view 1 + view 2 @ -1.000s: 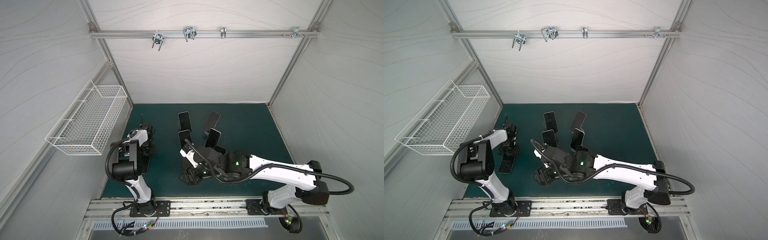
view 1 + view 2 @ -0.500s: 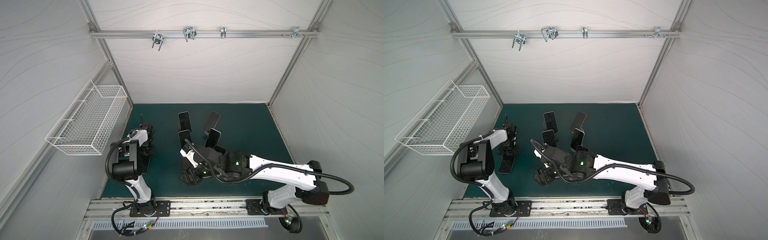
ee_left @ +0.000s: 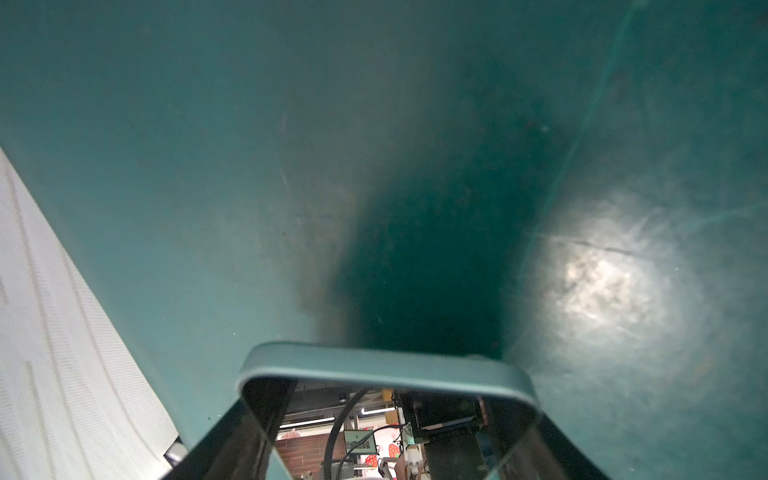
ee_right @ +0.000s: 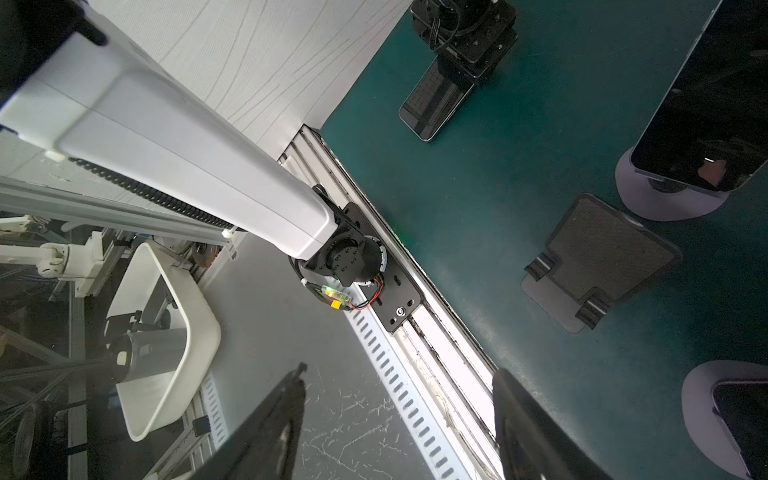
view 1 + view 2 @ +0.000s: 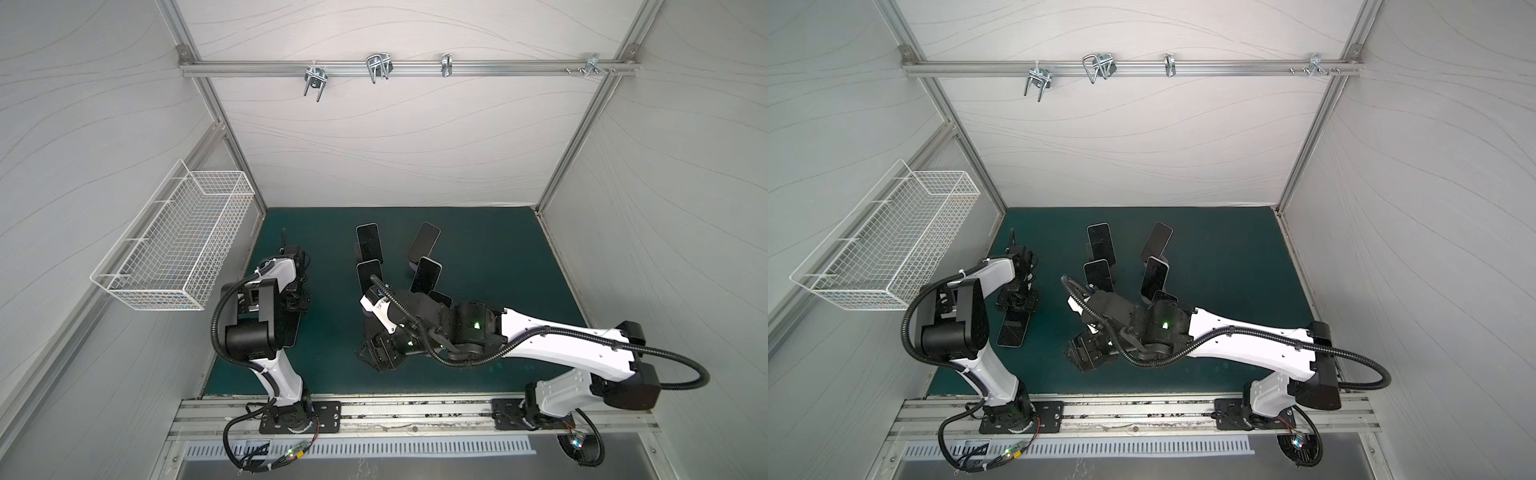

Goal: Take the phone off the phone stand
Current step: 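Set the mint-green phone flat on the table and open the left gripper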

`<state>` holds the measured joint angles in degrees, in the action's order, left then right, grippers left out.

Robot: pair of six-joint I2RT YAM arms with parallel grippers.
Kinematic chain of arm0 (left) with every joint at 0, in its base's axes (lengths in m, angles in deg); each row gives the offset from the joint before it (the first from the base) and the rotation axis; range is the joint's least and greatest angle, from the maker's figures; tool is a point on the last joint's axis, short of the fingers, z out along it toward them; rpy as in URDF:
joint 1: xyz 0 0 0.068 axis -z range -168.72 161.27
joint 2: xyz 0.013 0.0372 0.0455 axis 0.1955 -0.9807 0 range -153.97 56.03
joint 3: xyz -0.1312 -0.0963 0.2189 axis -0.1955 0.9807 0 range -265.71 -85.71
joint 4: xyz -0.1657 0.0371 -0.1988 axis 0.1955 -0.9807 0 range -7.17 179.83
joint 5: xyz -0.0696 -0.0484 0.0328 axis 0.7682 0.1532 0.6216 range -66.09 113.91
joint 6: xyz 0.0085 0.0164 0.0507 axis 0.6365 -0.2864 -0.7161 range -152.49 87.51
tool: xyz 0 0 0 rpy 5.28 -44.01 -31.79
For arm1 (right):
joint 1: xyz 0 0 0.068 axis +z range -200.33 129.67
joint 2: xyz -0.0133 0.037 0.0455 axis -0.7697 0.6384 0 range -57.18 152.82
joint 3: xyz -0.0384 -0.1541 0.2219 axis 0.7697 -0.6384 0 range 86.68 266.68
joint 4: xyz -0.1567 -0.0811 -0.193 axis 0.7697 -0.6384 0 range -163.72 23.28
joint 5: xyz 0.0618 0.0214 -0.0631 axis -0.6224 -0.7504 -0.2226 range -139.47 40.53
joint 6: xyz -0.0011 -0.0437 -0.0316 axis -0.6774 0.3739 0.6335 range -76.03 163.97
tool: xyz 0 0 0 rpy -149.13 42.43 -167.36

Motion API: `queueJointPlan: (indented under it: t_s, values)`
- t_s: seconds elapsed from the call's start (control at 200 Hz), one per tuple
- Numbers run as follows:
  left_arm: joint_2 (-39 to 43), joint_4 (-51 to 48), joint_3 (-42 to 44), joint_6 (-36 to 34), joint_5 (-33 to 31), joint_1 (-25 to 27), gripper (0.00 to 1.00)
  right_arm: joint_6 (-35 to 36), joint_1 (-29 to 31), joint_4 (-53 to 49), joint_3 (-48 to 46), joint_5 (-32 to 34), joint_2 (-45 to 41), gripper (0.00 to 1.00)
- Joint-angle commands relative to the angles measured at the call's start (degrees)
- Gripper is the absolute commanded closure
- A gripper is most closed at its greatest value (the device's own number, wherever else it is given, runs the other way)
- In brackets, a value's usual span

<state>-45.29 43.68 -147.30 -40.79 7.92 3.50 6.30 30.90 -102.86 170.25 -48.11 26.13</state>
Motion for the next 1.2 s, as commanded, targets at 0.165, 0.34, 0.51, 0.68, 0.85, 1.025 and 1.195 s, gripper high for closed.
queueJointPlan:
  t_s: [0.165,0.34,0.51,0.68,0.85,1.025,1.195]
  values:
    - [-3.98,1.75,-0.25,2.1,7.74,2.24,0.25,0.68,-0.31,-2.34,2.07,1.35,-0.77,0.28]
    - [-4.66,1.17,-0.73,3.34,8.34,2.24,0.14,0.82,-0.31,-2.55,2.85,1.17,-0.41,0.27]
    - [-5.16,0.86,-1.22,3.33,8.8,2.28,0.13,0.91,-0.24,-3.3,2.34,1.45,-0.95,0.27]
    - [-4.51,1.51,-0.73,2.84,9.54,2.23,0.13,0.4,-0.2,-2.82,0.97,1.6,-1.61,0.28]
    - [-3.22,2.02,-0.54,2.49,9.86,2.29,0.13,0.68,-0.25,-2.8,1.42,1.87,-1.6,0.28]
    - [-1.3,2.23,-0.8,3.19,7.8,2.6,0.13,1.18,-0.24,-2.81,1.18,2.58,-1.83,0.27]
    - [-0.34,2.36,-0.56,3.35,5.67,4.81,0.13,1.49,-0.33,-2.44,1.16,3.12,-2.18,0.27]
